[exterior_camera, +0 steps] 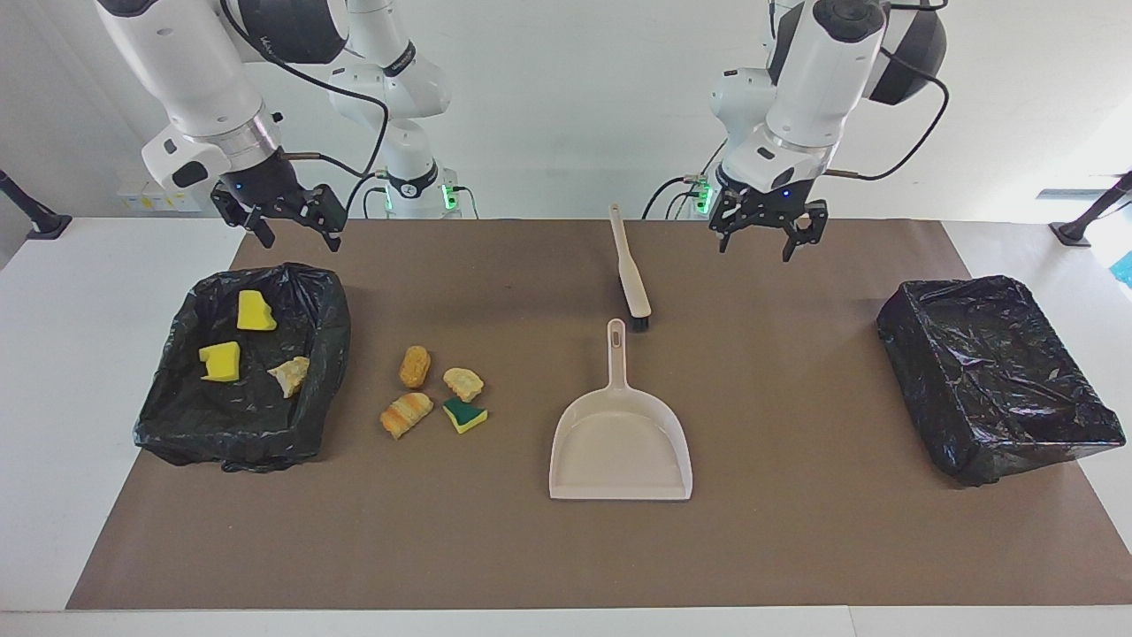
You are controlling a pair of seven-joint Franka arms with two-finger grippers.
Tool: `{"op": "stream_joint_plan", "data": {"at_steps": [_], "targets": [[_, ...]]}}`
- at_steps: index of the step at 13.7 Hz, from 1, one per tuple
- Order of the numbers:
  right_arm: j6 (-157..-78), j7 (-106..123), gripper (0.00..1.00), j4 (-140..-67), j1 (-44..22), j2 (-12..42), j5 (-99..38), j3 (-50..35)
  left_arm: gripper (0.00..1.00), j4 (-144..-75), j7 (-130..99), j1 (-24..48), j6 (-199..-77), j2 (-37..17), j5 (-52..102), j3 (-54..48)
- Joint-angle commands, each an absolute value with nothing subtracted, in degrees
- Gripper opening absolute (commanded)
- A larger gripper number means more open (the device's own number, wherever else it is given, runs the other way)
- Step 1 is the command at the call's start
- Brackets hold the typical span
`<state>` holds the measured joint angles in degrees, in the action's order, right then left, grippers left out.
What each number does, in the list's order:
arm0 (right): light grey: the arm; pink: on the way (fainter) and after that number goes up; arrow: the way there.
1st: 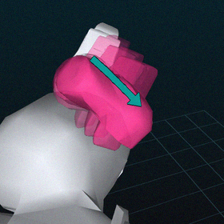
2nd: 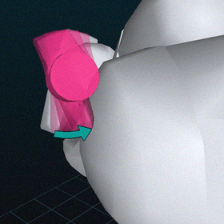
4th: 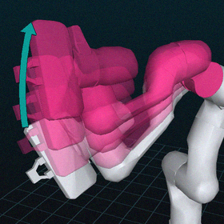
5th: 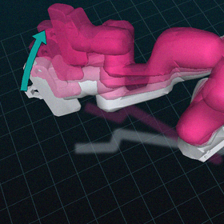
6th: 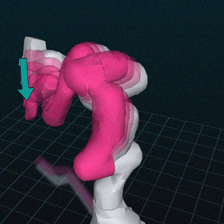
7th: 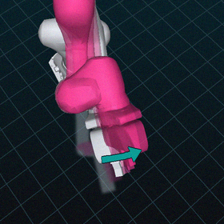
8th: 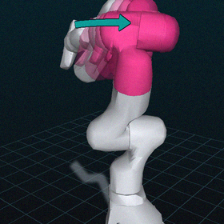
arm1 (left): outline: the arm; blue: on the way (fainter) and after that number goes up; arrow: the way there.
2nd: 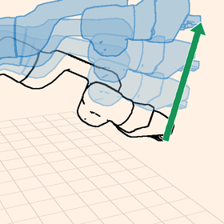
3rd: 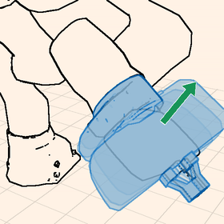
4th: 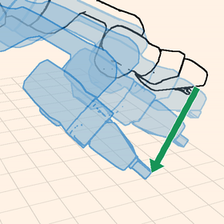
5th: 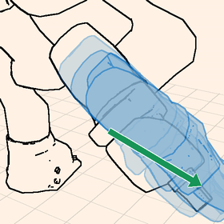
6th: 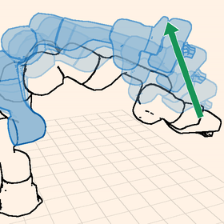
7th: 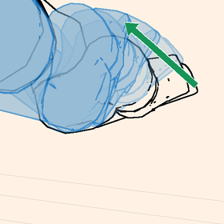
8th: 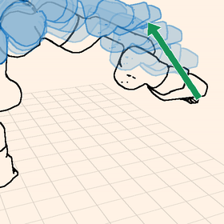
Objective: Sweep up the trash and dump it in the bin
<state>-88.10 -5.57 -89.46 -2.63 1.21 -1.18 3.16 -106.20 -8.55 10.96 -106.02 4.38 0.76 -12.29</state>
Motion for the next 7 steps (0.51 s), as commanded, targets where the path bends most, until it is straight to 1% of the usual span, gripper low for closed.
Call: {"op": "stream_joint_plan", "data": {"at_steps": [1, 4, 6, 7], "targets": [[-88.59, -3.43, 1.0, -90.79, -2.29, 0.18, -2.29, 3.43, 1.0, -106.52, -14.66, 15.98, -113.44, -1.39, 0.36, -11.43], [-88.77, -3.34, 1.0, -90.7, -2.37, 0.18, -2.02, 3.52, 1.0, -105.91, -22.55, 20.64, -122.92, -9.73, -3.41, -11.43], [-88.68, -3.34, 1.0, -90.53, -2.29, 0.26, -2.2, 3.43, 1.0, -105.91, -28.45, 23.71, -127.6, -13.69, -6.22, -11.43], [-88.59, -3.17, 1.0, -90.96, -2.37, 0.0, -2.2, 3.51, 1.0, -105.91, -30.91, 24.95, -129.27, -14.75, -7.72, -11.43]]}}
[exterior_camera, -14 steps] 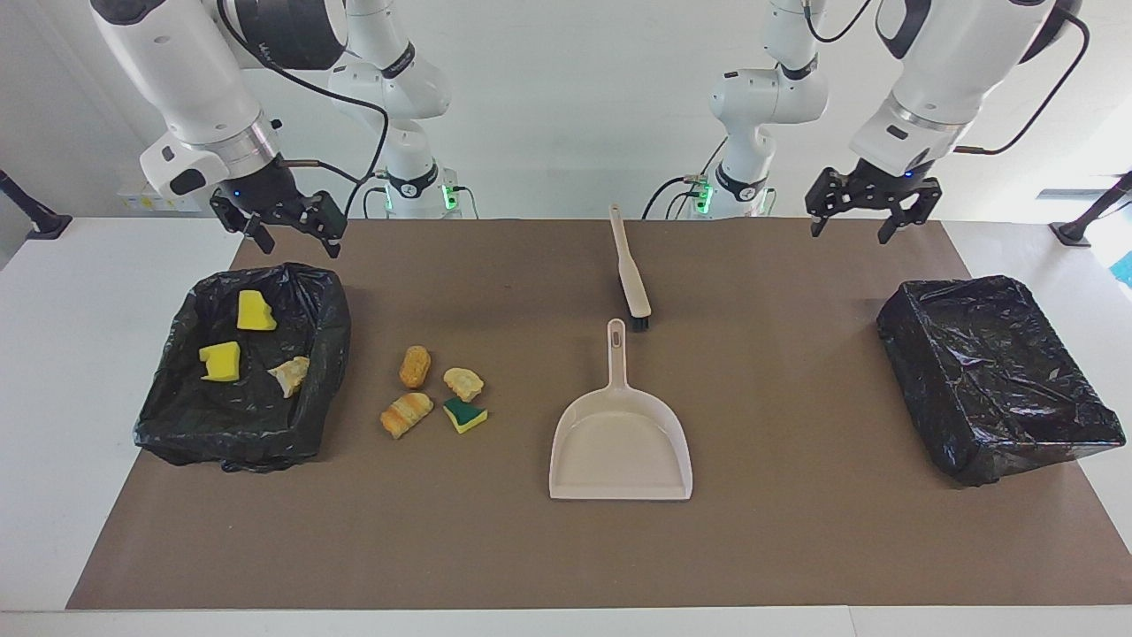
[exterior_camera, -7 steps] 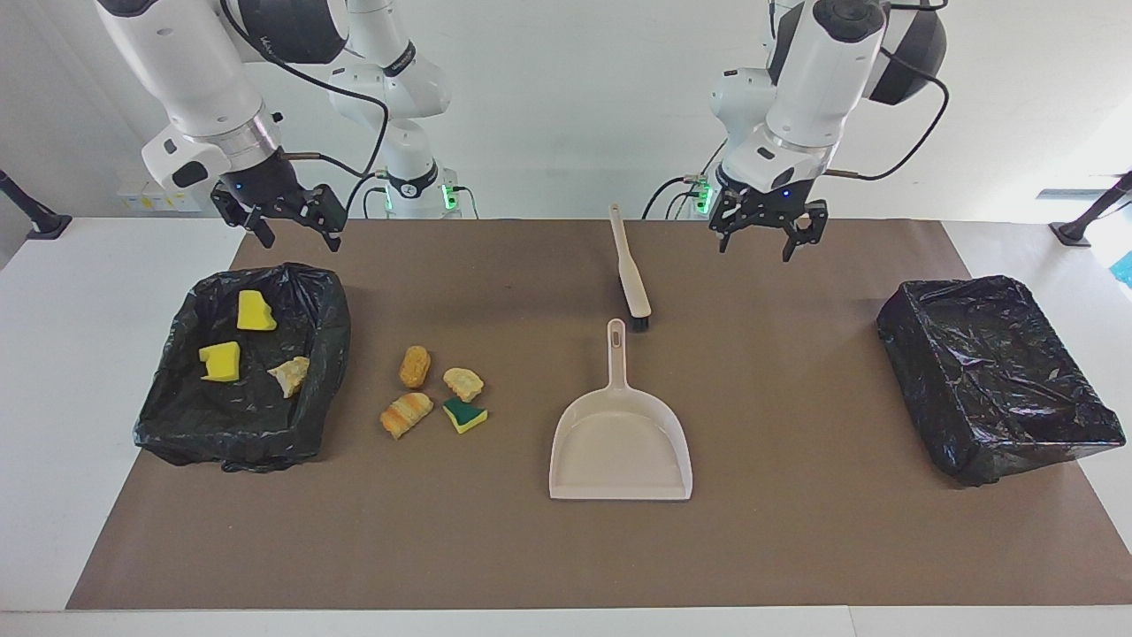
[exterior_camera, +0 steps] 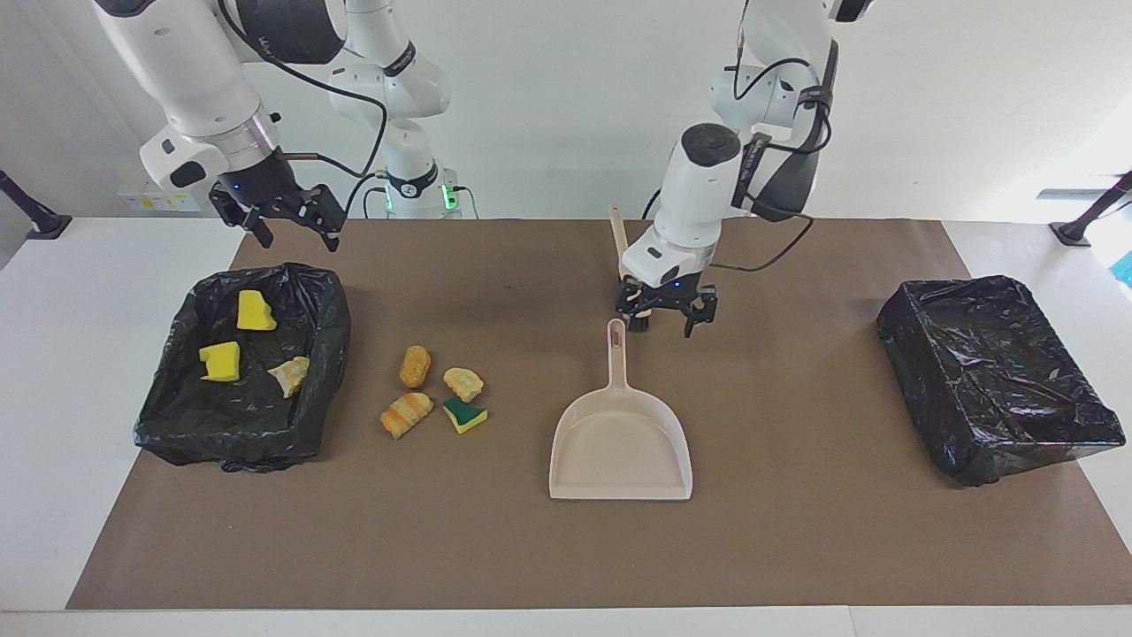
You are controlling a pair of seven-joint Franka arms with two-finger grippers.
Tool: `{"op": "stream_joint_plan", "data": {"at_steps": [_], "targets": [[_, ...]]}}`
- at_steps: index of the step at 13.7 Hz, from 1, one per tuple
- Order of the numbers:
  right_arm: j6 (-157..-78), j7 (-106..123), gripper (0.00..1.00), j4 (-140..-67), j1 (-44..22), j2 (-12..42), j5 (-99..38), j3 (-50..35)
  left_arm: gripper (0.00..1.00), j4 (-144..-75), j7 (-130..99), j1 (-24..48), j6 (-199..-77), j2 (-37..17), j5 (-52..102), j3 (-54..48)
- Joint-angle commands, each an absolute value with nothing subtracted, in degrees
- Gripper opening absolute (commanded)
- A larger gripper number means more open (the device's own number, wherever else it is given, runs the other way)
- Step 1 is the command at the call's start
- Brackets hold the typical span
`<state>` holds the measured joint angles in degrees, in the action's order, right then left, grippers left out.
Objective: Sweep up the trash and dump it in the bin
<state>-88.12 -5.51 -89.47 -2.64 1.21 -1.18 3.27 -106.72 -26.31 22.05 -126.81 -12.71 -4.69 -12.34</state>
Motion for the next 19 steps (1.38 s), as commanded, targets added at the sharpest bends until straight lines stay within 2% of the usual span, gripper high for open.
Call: {"op": "stream_joint_plan", "data": {"at_steps": [1, 5, 8, 9, 10, 11, 12, 13, 15, 17, 19], "targets": [[-89.12, -3.16, 1.0, -91.49, -2.37, -0.09, -2.02, 3.52, 1.0, -105.91, -31.98, 25.13, -130.16, -15.46, -8.08, -11.43], [-95.69, -3.95, 1.0, -100.09, -3.77, -3.6, -2.2, 2.99, 1.0, -106.52, -36.12, 26.8, -133.33, -17.93, -8.09, -11.43], [-98.34, -4.13, 1.0, -103.79, -5.44, -3.34, -3.25, 2.81, 0.98, -106.52, -36.39, 28.13, -133.42, -19.6, -8.88, -11.34], [-100.0, -3.87, 1.0, -103.89, -5.54, -2.64, -3.34, 2.81, 0.81, -106.52, -36.39, 28.13, -133.07, -19.51, -8.88, -11.25], [-100.37, -4.04, 1.0, -104.15, -6.41, -2.38, -3.34, 2.81, 0.56, -106.52, -36.47, 28.04, -132.89, -19.51, -8.88, -11.25], [-100.81, -5.09, 1.0, -104.24, -8.24, -1.59, -3.34, 2.81, 0.26, -106.52, -36.39, 27.78, -132.63, -19.51, -8.88, -11.25], [-101.16, -6.32, 1.0, -104.24, -8.96, -0.28, -3.69, 2.73, 0.08, -106.44, -36.3, 27.51, -132.45, -19.51, -8.88, -11.16], [-103.77, -6.94, 1.0, -104.24, -10.79, 1.04, -5.43, 2.38, 0.0, -106.35, -36.21, 27.34, -132.1, -19.51, -8.88, -10.99], [-106.77, -9.3, 1.0, -104.33, -12.39, 2.37, -7.37, 2.37, 0.0, -105.82, -34.2, 25.68, -131.66, -19.51, -11.58, -10.9], [-111.33, -12.91, 1.0, -104.94, -17.03, 5.35, -9.31, 2.37, 0.0, -105.3, -30.95, 24.44, -130.53, -19.42, -15.99, -10.81], [-114.25, -14.76, 1.0, -106.95, -18.8, 5.8, -10.01, 2.29, 0.0, -102.49, -30.68, 22.51, -127.28, -19.25, -16.0, -10.81]]}}
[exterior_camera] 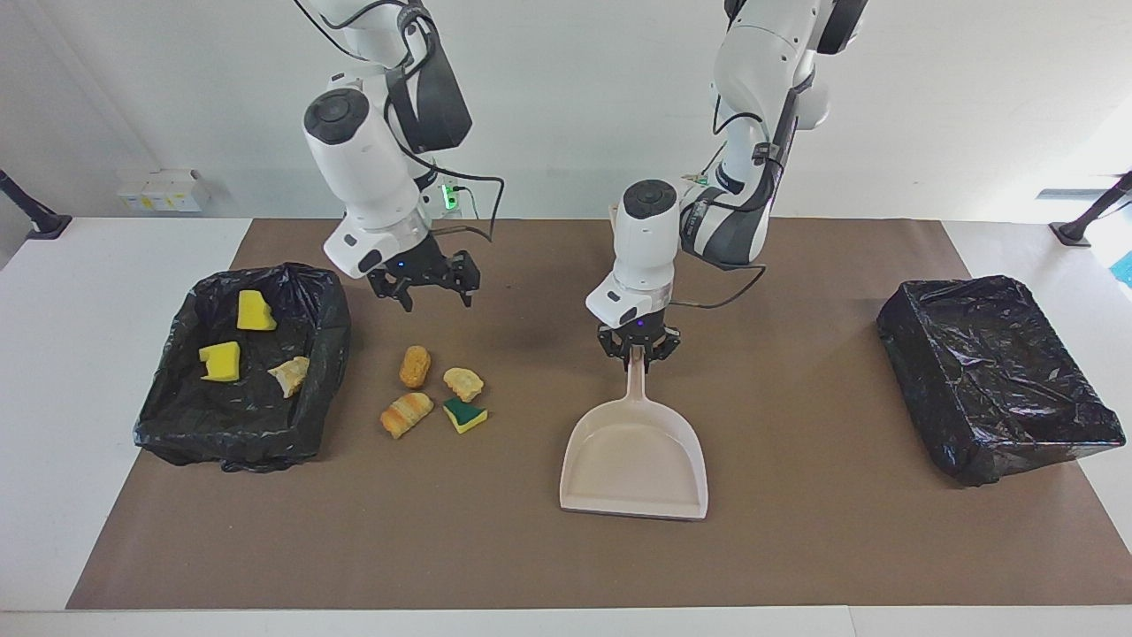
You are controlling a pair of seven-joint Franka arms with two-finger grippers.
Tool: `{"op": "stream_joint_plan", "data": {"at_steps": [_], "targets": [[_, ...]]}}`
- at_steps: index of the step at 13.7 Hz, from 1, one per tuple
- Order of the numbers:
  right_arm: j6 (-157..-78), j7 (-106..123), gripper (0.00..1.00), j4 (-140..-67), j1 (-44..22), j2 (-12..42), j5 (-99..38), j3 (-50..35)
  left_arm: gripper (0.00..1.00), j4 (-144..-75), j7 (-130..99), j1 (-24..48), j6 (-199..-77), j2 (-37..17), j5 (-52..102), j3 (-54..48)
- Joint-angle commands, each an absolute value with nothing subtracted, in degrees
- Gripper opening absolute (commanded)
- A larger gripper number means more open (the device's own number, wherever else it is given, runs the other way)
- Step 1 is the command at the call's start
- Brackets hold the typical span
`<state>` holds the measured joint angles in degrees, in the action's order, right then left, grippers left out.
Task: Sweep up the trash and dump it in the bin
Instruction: 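Pull the dustpan with the left gripper while the right gripper grasps the brush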
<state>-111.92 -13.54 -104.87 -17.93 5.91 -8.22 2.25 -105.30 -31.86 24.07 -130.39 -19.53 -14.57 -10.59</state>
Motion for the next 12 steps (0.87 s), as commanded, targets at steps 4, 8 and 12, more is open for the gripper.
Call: {"op": "stream_joint_plan", "data": {"at_steps": [4, 8, 12], "targets": [[-114.17, -19.4, 1.0, -112.04, -24.68, 2.56, -15.8, 2.37, 0.0, -99.59, -16.12, 16.54, -123.59, -18.54, -15.91, -10.9], [-116.7, -23.28, 1.0, -116.35, -35.31, 3.43, -16.78, 2.29, 0.0, -99.23, 2.31, 8.02, -119.98, -15.92, -11.19, -11.16], [-120.48, -34.15, 1.0, -118.47, -45.94, 4.3, -21.62, 2.37, 0.0, -99.4, 25.16, 0.72, -114.79, -13.1, -6.07, -11.16]]}}
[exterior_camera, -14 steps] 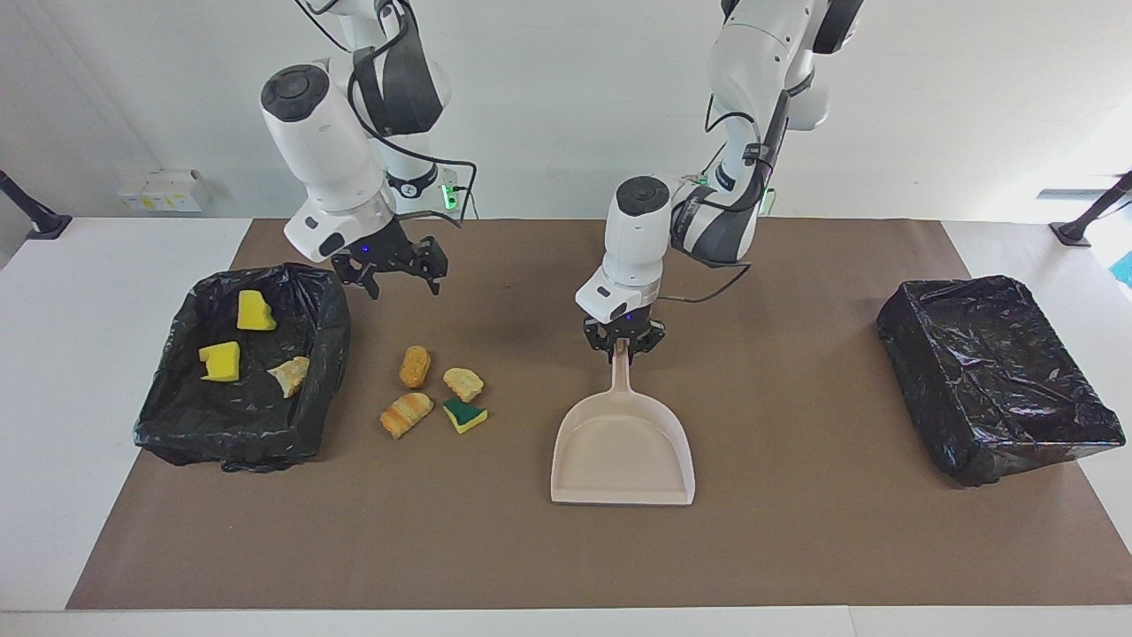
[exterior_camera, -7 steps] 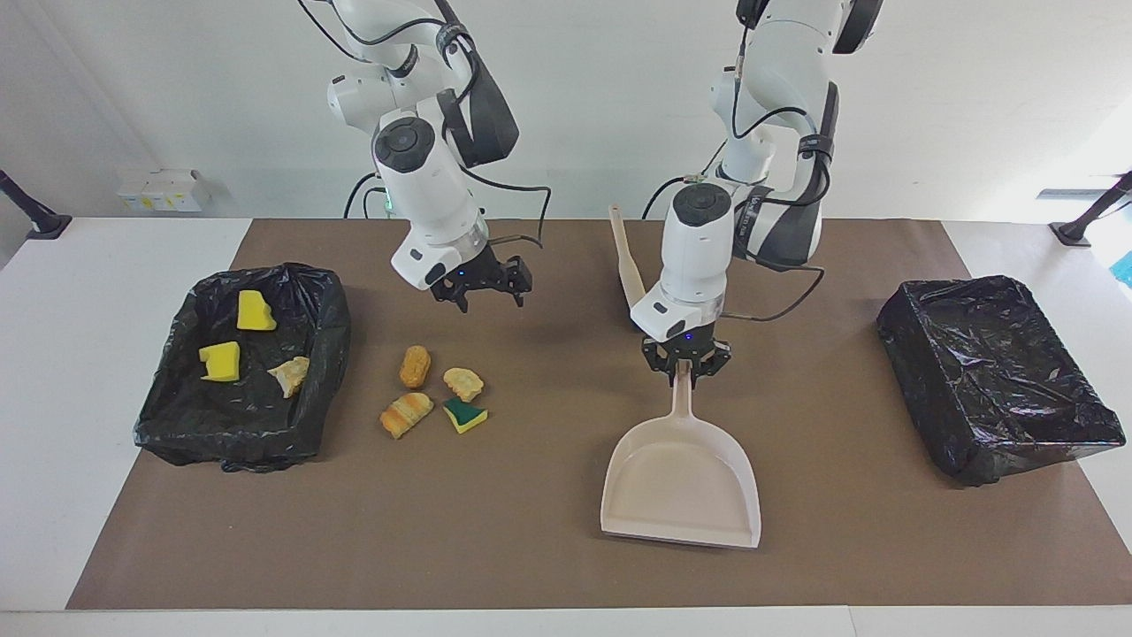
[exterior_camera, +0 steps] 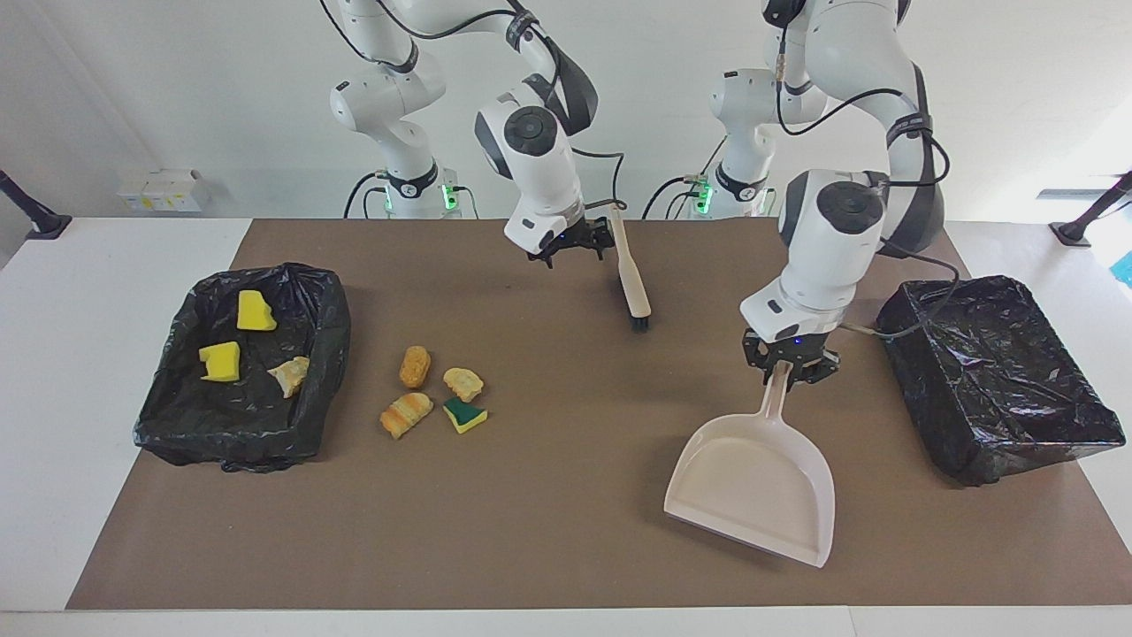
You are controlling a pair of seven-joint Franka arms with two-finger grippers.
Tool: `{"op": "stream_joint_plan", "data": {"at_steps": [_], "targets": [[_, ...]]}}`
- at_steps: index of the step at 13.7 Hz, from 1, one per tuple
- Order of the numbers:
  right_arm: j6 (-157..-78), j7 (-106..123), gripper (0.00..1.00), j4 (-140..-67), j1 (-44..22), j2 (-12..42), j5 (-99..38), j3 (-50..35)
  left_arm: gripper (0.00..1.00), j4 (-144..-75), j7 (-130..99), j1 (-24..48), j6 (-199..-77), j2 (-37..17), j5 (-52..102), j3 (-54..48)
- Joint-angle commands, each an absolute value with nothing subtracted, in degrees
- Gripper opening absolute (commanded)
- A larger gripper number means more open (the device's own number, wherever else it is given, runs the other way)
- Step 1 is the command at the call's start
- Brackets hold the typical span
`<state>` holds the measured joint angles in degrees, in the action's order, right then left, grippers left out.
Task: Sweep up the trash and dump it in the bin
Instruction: 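Pull the dustpan with the left gripper while the right gripper grasps the brush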
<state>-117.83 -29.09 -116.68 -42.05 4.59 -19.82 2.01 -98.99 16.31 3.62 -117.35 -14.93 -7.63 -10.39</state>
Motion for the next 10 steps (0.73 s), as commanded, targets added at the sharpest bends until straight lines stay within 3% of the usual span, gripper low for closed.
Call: {"op": "stream_joint_plan", "data": {"at_steps": [1, 3, 7, 8, 10], "targets": [[-122.85, -36.89, 1.0, -120.13, -49.8, 4.65, -21.62, 2.37, 0.0, -99.49, 31.31, -0.69, -113.57, -12.75, -4.15, -10.99], [-128.73, -37.53, 1.0, -123.82, -54.56, 5.53, -21.62, 2.37, 0.0, -100.45, 41.7, -3.94, -110.93, -11.69, -2.29, -10.9], [-129.81, -37.53, 1.0, -124.72, -57.48, 7.29, -20.57, 2.37, 0.0, -104.59, 58.41, -7.55, -111.18, -9.49, -2.2, -10.81], [-129.64, -37.53, 0.83, -124.37, -57.57, 7.38, -20.31, 2.46, 0.0, -105.02, 62.97, -8.52, -111.36, -9.41, -2.2, -10.81], [-128.68, -37.53, 0.77, -124.19, -57.57, 7.38, -16.81, 2.46, 0.0, -107.22, 70.37, -9.49, -112.14, -8.18, -2.2, -10.81]]}}
